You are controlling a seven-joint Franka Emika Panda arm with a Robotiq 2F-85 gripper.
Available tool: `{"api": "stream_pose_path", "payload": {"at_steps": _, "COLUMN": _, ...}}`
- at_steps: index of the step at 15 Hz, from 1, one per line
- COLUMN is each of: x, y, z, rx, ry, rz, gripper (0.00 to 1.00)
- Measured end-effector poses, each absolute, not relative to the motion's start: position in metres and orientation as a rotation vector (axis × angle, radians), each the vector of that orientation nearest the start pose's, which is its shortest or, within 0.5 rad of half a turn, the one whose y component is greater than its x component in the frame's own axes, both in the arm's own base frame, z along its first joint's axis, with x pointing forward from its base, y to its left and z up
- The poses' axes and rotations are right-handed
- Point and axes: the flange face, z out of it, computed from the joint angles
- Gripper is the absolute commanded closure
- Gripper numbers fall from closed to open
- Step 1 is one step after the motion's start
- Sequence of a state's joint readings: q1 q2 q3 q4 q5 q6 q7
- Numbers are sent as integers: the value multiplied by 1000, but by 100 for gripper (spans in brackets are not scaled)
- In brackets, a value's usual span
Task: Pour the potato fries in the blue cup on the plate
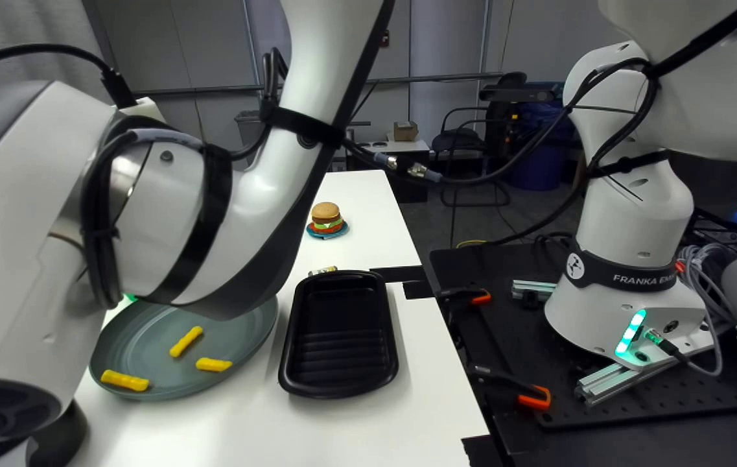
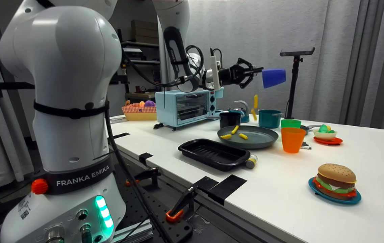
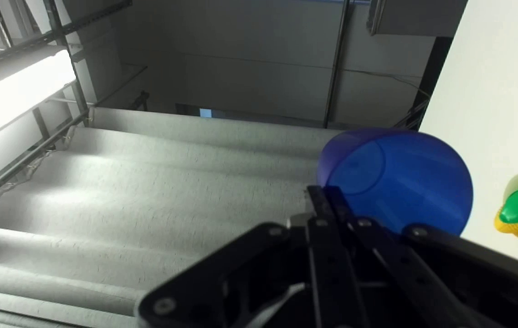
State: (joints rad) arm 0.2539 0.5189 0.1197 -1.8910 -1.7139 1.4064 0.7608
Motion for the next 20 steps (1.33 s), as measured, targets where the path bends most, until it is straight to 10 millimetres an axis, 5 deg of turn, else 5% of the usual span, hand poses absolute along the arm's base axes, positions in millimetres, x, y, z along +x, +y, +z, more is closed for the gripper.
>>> {"api": "stream_pose_path", "payload": {"at_steps": 20, "x": 599, "y": 106, "z": 275, "rx": 1487, "ry": 129, "rz": 282, "gripper": 99}}
